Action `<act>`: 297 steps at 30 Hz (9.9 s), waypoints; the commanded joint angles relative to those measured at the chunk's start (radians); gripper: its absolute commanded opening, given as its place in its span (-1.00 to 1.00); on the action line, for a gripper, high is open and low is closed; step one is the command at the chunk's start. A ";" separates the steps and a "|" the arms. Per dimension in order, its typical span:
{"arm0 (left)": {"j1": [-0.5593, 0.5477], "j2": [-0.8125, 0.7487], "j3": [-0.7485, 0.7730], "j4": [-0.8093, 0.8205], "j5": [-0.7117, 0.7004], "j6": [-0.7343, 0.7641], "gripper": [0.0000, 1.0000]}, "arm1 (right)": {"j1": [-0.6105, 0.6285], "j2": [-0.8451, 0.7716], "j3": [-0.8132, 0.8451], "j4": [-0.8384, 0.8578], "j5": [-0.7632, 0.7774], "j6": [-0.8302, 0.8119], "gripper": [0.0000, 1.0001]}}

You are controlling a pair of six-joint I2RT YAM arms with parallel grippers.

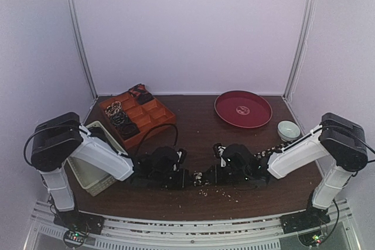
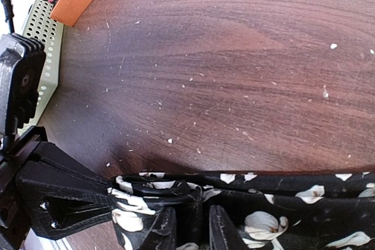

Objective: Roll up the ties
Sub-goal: Roll the tie at the center of the board.

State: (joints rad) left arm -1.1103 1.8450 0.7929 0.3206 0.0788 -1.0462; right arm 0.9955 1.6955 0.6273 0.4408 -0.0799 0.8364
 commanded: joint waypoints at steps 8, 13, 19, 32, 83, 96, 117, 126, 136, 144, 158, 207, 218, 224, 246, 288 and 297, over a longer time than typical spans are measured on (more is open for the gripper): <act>0.004 -0.022 0.015 0.056 0.007 -0.014 -1.00 | -0.023 -0.004 -0.048 -0.019 -0.052 -0.021 -0.62; 0.009 -0.093 -0.032 -0.095 -0.055 -0.041 -1.00 | 0.000 0.036 -0.023 0.016 -0.090 0.017 -0.64; 0.007 -0.216 -0.149 -0.207 -0.095 -0.089 -1.00 | 0.037 0.097 0.017 0.063 -0.115 0.085 -0.66; -0.018 -0.143 -0.179 0.016 -0.065 -0.072 -1.00 | 0.057 0.114 0.035 0.063 -0.107 0.102 -0.62; -0.017 -0.037 0.035 0.021 0.002 0.000 -1.00 | -0.076 -0.013 -0.058 0.060 -0.117 -0.012 -0.67; -0.017 -0.041 0.068 -0.021 -0.003 0.021 -1.00 | -0.054 0.040 -0.060 0.130 -0.179 0.027 -0.72; -0.019 -0.055 0.071 -0.054 0.010 0.041 -0.91 | -0.052 0.009 -0.052 0.055 -0.091 -0.009 -0.64; -0.019 -0.060 0.104 -0.104 -0.004 0.068 -0.89 | -0.061 0.011 -0.044 0.092 -0.139 0.001 -0.80; -0.019 -0.129 0.055 -0.131 -0.006 0.050 -1.00 | 0.015 0.087 0.018 0.125 -0.201 0.077 -0.81; -0.020 -0.156 0.008 -0.110 -0.004 0.037 -0.99 | 0.022 0.068 0.019 0.058 -0.111 0.032 -0.79; -0.022 -0.137 0.042 -0.117 -0.005 0.058 -0.98 | 0.018 0.024 0.021 0.039 -0.057 -0.001 -0.68; -0.020 0.068 0.235 -0.089 0.033 0.086 -1.00 | -0.010 -0.215 -0.047 -0.119 0.040 -0.060 -0.13; -0.019 0.006 0.194 -0.083 -0.018 0.052 -0.89 | -0.018 -0.132 -0.052 -0.123 -0.009 -0.049 -0.35; -0.006 -0.083 0.096 -0.107 -0.066 0.032 -0.77 | -0.011 -0.118 -0.092 -0.064 -0.059 -0.013 -0.40; 0.013 -0.288 -0.137 -0.046 -0.062 0.049 -0.57 | 0.074 0.012 -0.032 0.050 -0.059 0.096 -0.57; -0.127 -0.101 0.015 -0.083 -0.132 0.771 0.54 | 0.058 -0.011 -0.043 0.006 -0.036 0.036 -0.57; -0.126 -0.033 0.068 -0.133 -0.188 0.847 0.58 | 0.055 -0.002 -0.041 0.012 -0.044 0.037 -0.57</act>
State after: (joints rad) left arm -1.2369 1.7691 0.8146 0.2062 -0.0845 -0.2646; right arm 1.0557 1.6905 0.5903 0.5228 -0.1383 0.8867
